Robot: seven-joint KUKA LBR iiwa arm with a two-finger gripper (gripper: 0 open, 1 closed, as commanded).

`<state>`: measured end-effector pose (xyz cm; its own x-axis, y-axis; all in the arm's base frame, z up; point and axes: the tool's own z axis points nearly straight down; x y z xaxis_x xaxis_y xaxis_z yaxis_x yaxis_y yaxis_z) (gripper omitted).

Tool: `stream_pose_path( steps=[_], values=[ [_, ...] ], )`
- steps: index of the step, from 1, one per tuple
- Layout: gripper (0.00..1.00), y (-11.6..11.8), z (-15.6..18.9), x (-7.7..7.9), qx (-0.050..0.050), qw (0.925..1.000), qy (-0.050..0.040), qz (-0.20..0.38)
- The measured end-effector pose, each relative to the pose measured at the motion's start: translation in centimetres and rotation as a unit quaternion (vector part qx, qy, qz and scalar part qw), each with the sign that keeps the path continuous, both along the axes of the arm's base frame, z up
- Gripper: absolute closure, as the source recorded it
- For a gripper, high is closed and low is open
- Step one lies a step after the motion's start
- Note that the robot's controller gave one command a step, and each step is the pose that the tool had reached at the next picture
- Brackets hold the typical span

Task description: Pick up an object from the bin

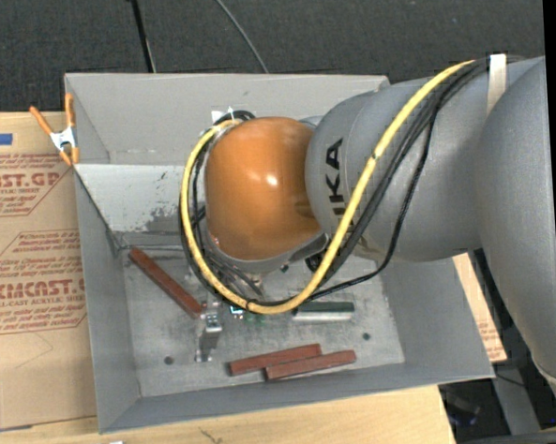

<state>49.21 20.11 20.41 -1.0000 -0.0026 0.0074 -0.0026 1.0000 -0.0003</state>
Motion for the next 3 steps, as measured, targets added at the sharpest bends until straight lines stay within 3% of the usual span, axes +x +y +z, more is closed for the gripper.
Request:
stream_pose_path(
  steps=[1,3],
  values=[
    [0.00,-0.1,0.4,0.2,0.001,1.0000,-0.0038,-0.001],
    [0.00,-3.4,-10.8,5.9,0.002,0.9998,-0.0064,-0.020]
  ],
)
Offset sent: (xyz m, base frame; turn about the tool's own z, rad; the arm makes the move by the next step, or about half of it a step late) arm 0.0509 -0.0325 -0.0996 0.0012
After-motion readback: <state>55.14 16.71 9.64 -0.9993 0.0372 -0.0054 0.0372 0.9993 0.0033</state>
